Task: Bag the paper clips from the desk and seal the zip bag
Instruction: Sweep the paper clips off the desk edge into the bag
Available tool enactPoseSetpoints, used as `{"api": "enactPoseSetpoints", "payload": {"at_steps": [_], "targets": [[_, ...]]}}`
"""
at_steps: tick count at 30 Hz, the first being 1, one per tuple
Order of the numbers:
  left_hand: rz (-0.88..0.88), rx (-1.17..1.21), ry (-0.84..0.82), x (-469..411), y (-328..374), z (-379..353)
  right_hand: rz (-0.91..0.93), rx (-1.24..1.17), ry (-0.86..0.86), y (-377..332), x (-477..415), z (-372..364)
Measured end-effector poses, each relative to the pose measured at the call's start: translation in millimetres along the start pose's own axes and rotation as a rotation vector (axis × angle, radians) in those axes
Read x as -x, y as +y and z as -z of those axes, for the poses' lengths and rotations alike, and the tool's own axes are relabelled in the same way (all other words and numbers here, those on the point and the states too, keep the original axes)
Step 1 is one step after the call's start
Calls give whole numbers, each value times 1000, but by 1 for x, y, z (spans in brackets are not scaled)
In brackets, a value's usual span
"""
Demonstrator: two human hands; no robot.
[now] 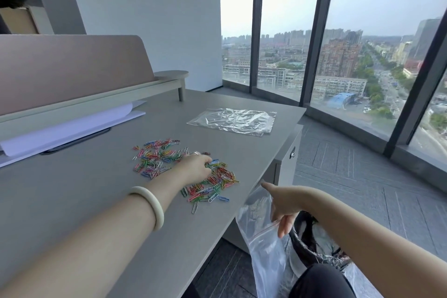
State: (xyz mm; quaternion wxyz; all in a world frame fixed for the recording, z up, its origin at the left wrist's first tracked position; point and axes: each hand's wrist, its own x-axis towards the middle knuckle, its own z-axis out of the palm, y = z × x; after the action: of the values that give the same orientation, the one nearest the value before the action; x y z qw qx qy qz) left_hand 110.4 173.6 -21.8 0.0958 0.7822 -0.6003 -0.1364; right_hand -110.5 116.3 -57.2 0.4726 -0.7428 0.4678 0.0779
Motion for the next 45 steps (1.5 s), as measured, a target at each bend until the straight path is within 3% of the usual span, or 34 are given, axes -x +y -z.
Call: {"api": "enactPoseSetpoints", "payload": {"at_steps": [14, 20, 26, 34, 40, 45], "targets": [[-377, -30, -203, 8, 15, -7, 74, -89, -67, -6, 9, 2], [-396, 8, -115, 3, 29, -3, 66, -114, -67, -5, 5, 4], [-416, -70, -213, 0, 37, -21, -12, -185, -118, -9, 8, 3], [-579, -62, -208, 21, 40, -22, 54, -110, -68, -9, 11, 1], [-564, 31, -194, 32, 50, -9, 46, -113, -70, -8, 15, 0], [-362, -7, -92, 38, 18, 18, 26, -81, -68, -4, 11, 0]]}}
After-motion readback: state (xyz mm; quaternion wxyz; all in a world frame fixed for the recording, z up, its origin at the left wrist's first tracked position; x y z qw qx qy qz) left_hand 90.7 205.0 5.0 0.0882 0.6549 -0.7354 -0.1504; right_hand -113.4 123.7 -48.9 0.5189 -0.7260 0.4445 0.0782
